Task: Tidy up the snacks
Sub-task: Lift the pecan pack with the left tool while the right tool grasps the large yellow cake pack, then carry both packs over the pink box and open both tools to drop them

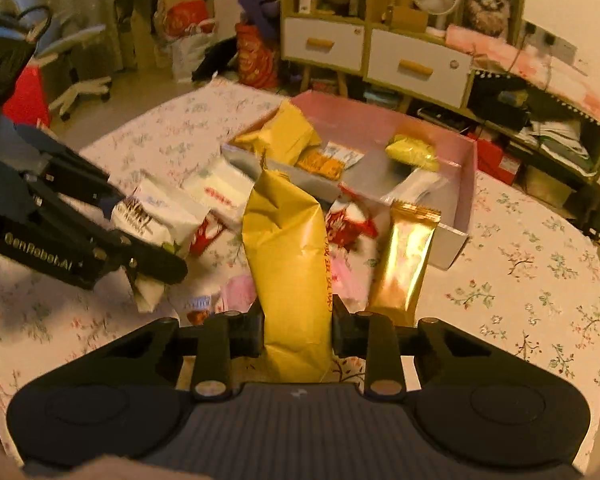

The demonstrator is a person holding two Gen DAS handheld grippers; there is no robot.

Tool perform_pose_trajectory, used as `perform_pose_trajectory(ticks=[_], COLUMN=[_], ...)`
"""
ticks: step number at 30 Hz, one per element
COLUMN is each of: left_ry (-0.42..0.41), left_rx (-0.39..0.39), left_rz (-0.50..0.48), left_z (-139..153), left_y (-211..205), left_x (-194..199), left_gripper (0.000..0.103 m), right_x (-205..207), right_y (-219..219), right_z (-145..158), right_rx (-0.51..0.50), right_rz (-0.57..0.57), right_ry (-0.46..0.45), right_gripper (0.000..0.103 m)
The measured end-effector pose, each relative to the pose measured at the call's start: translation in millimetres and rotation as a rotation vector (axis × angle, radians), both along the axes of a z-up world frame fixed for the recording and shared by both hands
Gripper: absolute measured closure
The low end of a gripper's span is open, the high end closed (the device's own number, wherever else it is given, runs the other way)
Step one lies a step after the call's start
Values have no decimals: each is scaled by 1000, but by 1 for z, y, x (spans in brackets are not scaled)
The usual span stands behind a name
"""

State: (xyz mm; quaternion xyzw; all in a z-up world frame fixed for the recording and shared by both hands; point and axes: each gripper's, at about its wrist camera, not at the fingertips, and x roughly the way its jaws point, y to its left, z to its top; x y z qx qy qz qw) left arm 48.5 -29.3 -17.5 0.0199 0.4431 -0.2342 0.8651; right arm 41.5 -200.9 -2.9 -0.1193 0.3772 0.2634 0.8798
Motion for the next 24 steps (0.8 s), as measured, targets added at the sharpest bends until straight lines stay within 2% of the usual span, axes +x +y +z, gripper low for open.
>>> perform_pose_trajectory(ticks=[6, 10, 17, 24], left_ry=[-37, -68, -74, -126], left_rx=[-15, 4, -7, 35], left_rz=[18, 41, 119, 142], left_z=[14, 21, 34, 58], left_y=[0, -2, 5, 2], left_x=[-3, 3, 35, 80], left_gripper=[68, 68, 68, 68], right_x=[3, 14, 47, 78], right_y=[-4, -4, -4, 0], right_z=[12, 18, 24, 30], right_rx=[82, 127, 184, 304], right_rz=[-73, -142, -260, -310], right_ry=[4, 10, 36, 68], right_gripper=[76, 76, 76, 76])
